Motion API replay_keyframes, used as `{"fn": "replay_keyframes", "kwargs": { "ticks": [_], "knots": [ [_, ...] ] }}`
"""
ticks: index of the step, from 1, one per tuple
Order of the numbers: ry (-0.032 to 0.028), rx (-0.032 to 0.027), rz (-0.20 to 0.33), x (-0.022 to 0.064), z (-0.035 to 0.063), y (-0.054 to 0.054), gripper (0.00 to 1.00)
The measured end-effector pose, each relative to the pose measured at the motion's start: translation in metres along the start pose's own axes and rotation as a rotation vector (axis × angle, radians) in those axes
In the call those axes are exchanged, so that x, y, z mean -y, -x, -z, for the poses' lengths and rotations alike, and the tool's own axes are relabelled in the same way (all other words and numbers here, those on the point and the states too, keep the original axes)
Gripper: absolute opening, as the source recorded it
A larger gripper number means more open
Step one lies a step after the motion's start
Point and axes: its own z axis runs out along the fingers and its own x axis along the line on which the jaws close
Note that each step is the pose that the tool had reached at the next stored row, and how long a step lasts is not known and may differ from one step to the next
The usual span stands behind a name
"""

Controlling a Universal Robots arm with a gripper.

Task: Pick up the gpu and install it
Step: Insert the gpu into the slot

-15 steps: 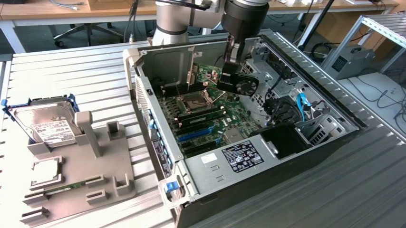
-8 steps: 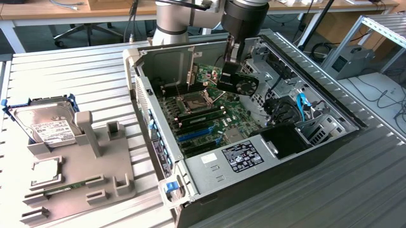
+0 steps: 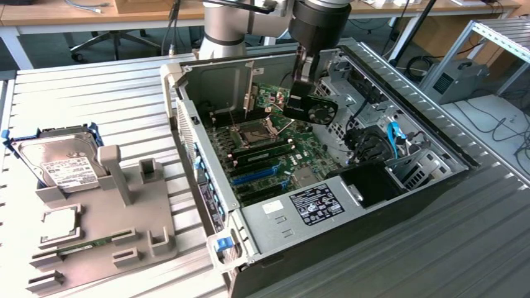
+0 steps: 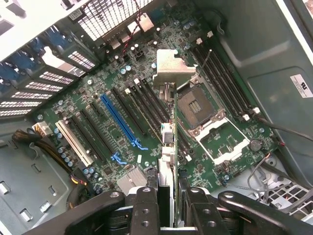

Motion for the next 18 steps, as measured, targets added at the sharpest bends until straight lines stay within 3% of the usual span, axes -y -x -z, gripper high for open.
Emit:
{"fn": "replay_keyframes", "kwargs": {
  "ticks": [18],
  "knots": [
    [0.0004,0.0001,0.015,0.0001,0.0,0.0,0.26]
  ]
}}
